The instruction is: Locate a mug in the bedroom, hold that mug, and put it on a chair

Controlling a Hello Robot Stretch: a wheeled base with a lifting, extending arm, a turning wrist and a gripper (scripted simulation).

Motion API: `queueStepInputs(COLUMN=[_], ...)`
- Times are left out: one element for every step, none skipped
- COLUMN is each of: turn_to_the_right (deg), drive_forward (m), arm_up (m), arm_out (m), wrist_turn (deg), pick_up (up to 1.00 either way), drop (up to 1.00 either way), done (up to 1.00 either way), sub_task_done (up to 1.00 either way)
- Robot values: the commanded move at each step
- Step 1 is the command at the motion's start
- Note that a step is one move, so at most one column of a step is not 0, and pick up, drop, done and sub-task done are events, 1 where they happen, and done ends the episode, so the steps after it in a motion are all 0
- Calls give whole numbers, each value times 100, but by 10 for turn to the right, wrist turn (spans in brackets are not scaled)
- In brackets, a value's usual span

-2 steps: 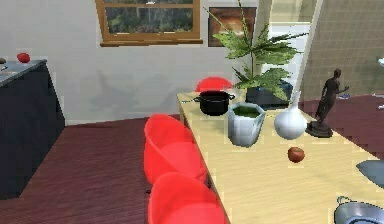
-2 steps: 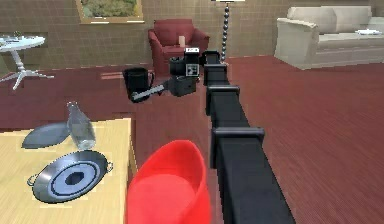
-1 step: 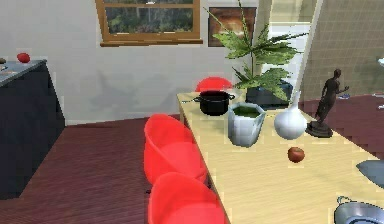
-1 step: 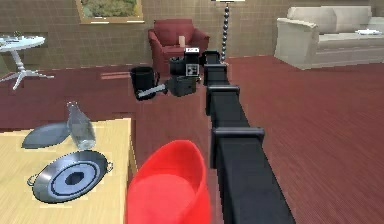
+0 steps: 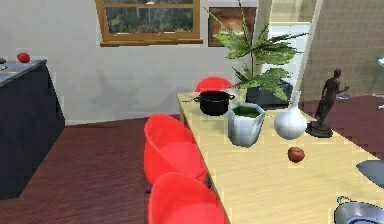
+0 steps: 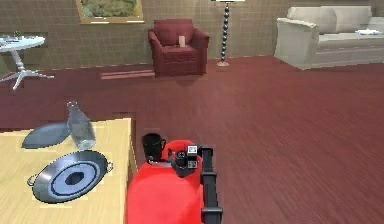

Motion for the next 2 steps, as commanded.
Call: queueStepInputs(turn_to_the_right=[0,0], drive_forward=[0,0], arm_up=[-32,0], arm_out=[0,0], wrist_turn=[0,0], pick_up=[0,0], drop=[0,100], done=[0,0], sub_task_done=[0,0])
